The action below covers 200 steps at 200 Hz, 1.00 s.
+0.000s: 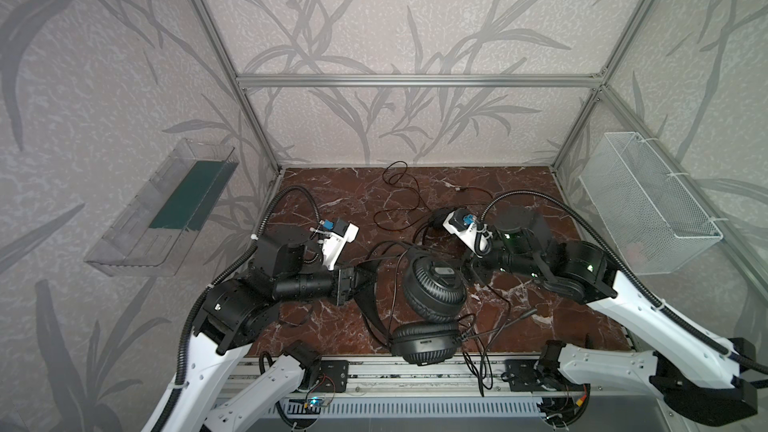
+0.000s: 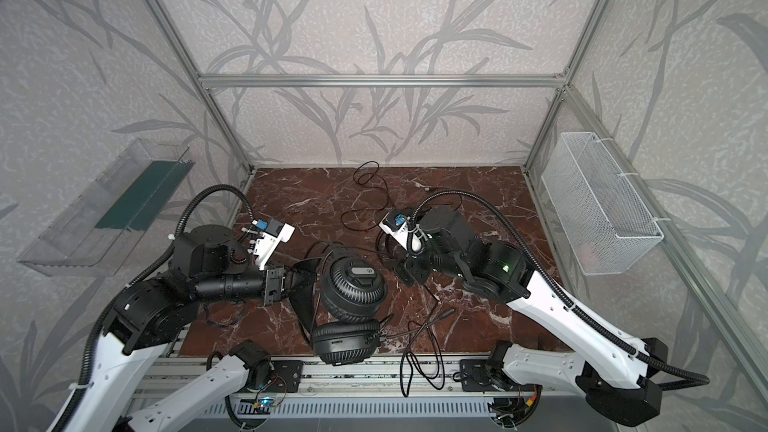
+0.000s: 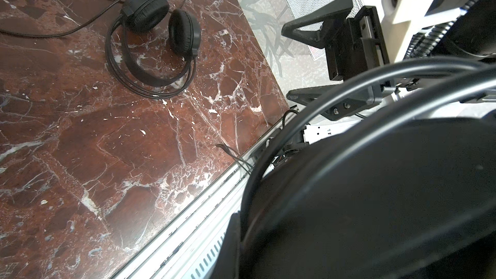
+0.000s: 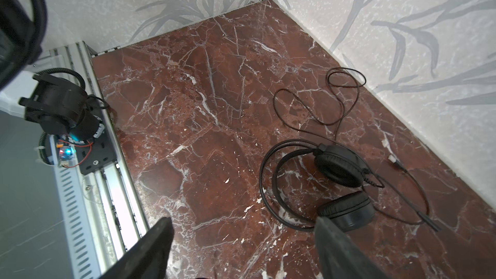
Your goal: Wrap the headphones
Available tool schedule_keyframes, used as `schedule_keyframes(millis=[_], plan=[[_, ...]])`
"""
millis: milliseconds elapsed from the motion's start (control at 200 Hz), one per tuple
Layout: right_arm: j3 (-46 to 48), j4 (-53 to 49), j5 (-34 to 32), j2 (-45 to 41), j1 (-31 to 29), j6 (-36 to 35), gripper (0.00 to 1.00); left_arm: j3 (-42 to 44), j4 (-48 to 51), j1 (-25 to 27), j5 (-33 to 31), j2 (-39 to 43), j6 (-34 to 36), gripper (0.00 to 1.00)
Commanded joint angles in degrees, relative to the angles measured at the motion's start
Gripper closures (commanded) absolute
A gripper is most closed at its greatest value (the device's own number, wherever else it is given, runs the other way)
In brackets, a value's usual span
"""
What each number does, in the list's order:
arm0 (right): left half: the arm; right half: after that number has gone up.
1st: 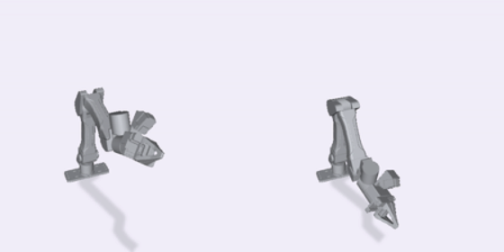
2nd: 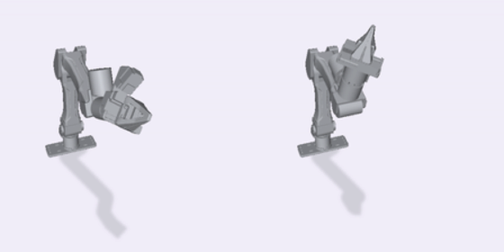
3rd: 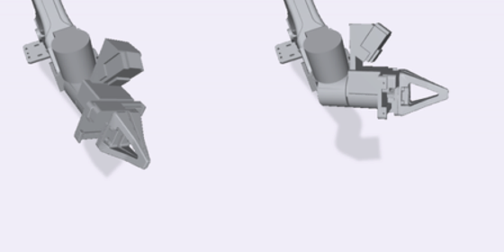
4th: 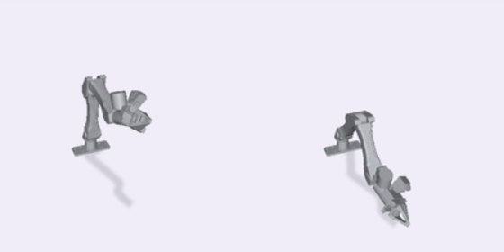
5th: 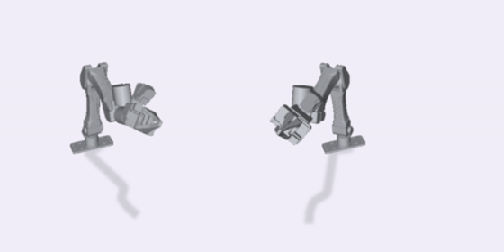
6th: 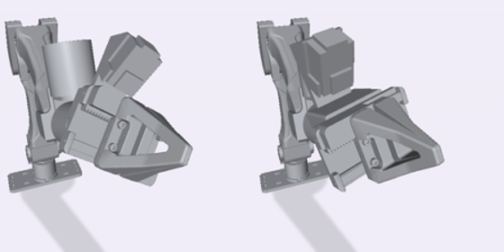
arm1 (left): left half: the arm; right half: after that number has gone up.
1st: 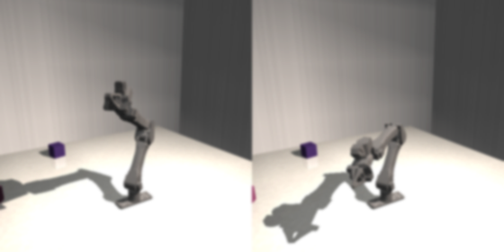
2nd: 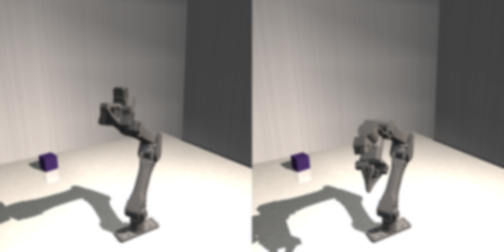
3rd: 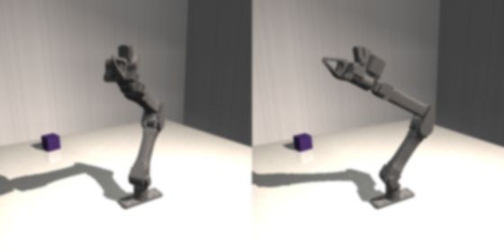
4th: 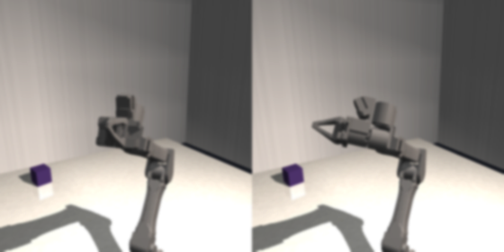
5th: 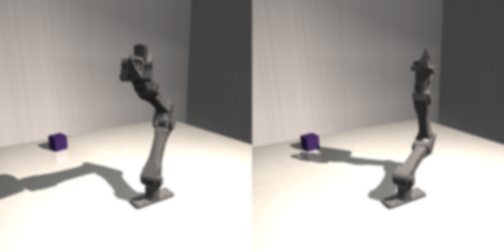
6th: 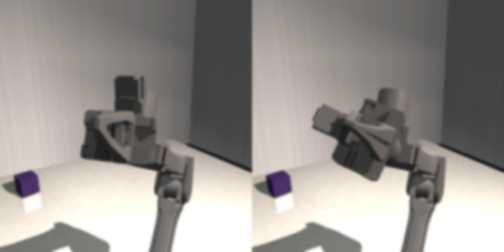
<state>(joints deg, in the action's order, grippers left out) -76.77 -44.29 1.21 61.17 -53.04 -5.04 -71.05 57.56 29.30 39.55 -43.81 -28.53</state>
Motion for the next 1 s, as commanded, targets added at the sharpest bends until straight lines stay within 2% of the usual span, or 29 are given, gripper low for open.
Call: schedule_keyframes(millis=[0, 65, 235, 330, 490, 570, 685, 995], plan=[[-0.72, 1.56, 5.04, -3.21, 0.7, 2.61, 0.13, 0.74, -5.67, 0.23, 5.08, 0.05, -2.73, 1.0], [-1.45, 1.32, 4.89, -3.66, 0.74, 2.98, 0.12, 2.18, -7.27, 0.26, 5.4, 0.03, -3.97, 1.0], [-3.19, 0.15, -4.15, -4.48, 1.69, 4.36, 0.1, 4.16, -9.57, 0.23, 5.98, 0.24, -5.12, 1.0], [-4.19, -1.0, -6.41, -4.56, 3.07, 5.42, 0.07, 4.26, -9.23, 0.22, 5.64, -0.11, -4.73, 1.0], [-5.43, -0.69, -6.84, -5.76, 4.21, 6.93, 0.0, 4.25, -8.49, 0.2, 4.6, -0.71, -4.19, 1.0], [-6.55, -0.3, -8.56, -6.7, 4.44, 7.57, 0.01, 4.49, -8.35, 0.18, 4.4, -1.1, -3.94, 1.0], [-7.95, -1.69, -5.74, -6.28, 4.87, 7.69, 0.01, 5.13, -8.82, 0.21, 4.48, -1.31, -4.18, 1.0], [-10.01, -9.29, -4.79, -0.71, 4.93, 8.51, 0.01, 5.0, -7.73, 0.15, 2.67, -2.12, -3.19, 1.0]])
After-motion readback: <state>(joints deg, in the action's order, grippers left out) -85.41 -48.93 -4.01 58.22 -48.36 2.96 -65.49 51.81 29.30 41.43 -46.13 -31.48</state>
